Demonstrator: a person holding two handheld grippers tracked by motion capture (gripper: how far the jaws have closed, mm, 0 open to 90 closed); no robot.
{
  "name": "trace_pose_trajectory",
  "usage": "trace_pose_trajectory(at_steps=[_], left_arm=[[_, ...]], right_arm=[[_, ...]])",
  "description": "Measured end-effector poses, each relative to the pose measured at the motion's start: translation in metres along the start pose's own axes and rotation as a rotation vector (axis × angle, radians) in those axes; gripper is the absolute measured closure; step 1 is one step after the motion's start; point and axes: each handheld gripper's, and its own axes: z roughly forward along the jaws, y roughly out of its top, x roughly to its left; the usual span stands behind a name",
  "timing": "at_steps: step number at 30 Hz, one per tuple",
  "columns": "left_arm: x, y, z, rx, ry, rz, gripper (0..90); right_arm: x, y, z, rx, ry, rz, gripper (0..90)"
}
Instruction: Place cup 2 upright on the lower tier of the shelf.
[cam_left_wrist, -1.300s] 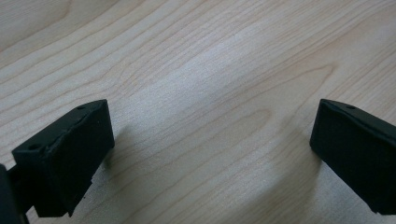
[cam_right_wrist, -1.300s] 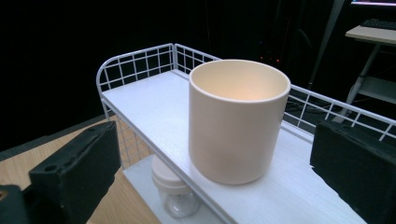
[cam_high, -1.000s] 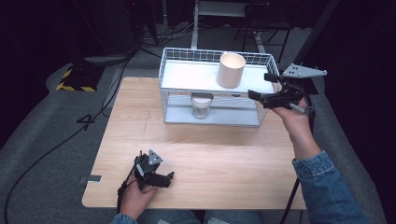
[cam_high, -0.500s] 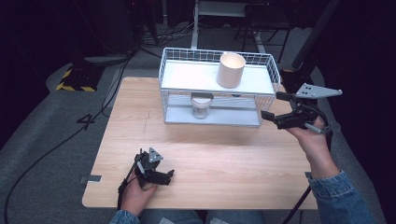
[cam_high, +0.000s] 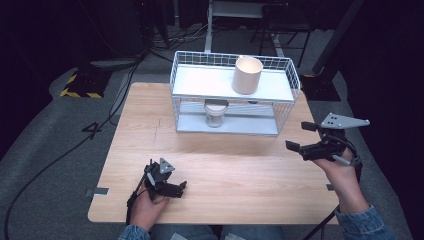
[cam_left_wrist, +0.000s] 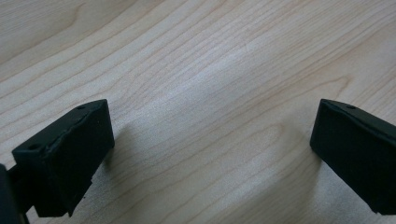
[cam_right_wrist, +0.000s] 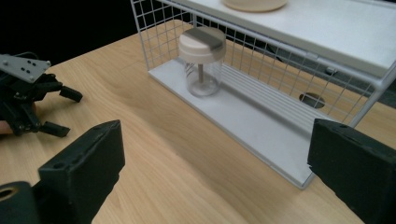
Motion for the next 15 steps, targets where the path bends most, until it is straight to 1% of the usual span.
trace_pose_trajectory(at_steps=[3,5,8,10,11,12,13,14,15], left_arm=[[0.0,0.0,0.0,0.0,0.0,-0.001,0.1],[0.0,0.0,0.0,0.0,0.001,0.0,0.1],[0.0,0.0,0.0,0.0,0.0,-0.001,0.1],[0.0,0.0,0.0,0.0,0.001,-0.001,0.1],[0.0,0.0,0.0,0.001,0.001,-0.002,0.1],[0.0,0.0,0.0,0.003,-0.001,-0.003,0.1],[0.0,0.0,0.0,0.003,-0.001,-0.003,0.1],[0.0,0.0,0.0,0.004,0.0,-0.003,0.1],[0.0,0.0,0.0,0.004,-0.001,-0.003,0.1]], right_arm=[[0.003,-0.011,-0.001,-0.005,0.002,0.014,5.0],[0.005,-0.019,-0.001,-0.003,-0.007,0.015,5.4],[0.007,-0.03,-0.001,0.01,-0.011,0.025,5.5],[0.008,-0.038,0.0,0.024,0.007,0.037,5.7],[0.008,-0.038,0.0,0.024,0.007,0.037,5.7],[0.009,-0.047,0.002,0.038,0.022,0.035,5.8],[0.009,-0.047,0.002,0.038,0.022,0.035,5.8],[0.009,-0.057,0.003,0.044,0.018,0.043,5.8],[0.009,-0.061,0.004,0.046,0.016,0.05,5.8]])
